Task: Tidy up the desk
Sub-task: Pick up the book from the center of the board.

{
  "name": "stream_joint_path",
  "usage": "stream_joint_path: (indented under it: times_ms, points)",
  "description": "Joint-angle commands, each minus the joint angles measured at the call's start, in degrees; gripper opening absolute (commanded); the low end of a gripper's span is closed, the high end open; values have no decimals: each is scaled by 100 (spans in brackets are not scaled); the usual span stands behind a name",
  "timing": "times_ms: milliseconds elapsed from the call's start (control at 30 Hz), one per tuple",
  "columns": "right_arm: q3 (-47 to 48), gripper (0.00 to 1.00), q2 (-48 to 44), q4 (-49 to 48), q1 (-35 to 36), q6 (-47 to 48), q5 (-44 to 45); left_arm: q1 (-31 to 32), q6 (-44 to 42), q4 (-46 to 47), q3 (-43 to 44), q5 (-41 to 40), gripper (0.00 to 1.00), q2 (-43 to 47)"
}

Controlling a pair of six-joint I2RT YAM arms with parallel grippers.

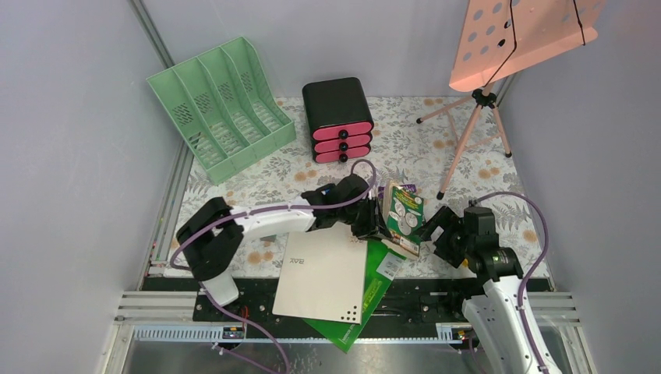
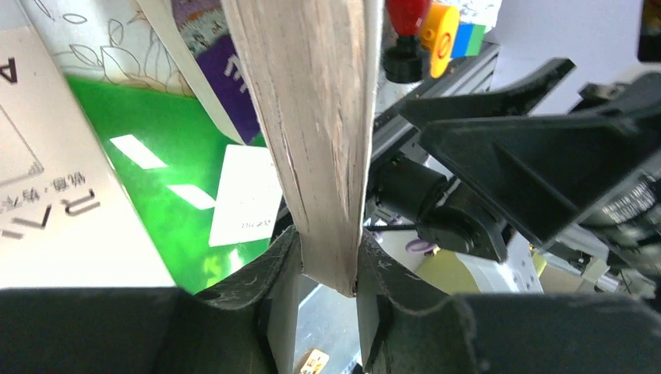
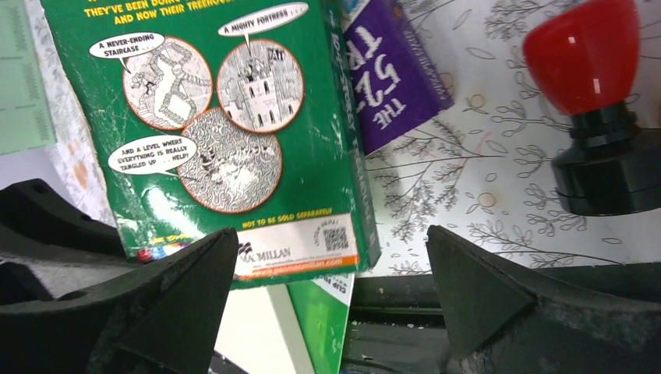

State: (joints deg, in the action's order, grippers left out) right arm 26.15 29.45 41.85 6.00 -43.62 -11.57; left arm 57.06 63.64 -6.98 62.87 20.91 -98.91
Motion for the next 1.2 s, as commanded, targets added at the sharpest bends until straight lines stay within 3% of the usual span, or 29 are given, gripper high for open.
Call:
stream_joint_path:
  times_ms: [0, 333, 567, 733, 900, 1167]
  points:
    - [384, 99, 0, 104, 24, 186, -559, -104, -363, 75, -61, -50, 0, 883]
    - [564, 99, 313, -846, 25, 126, -2587, -840, -335, 672, -1518, 423, 0, 3101]
    - [-165, 99, 24, -2742, 86, -1139, -3654, -1164, -957, -99, -1520, 692, 0, 4307]
    - [-584, 99, -73, -4409, 727, -2254, -3477, -1188, -1214, -499, -1429, 689, 0, 4793]
    - [-562, 99, 622, -5695, 1751, -2755, -3097, -1190, -968, -180, -1678, 755, 0, 5138]
    - [-134, 99, 1598, -6674, 2625, -2962, -2781, -1194, -585, 432, -2054, 932, 0, 5511]
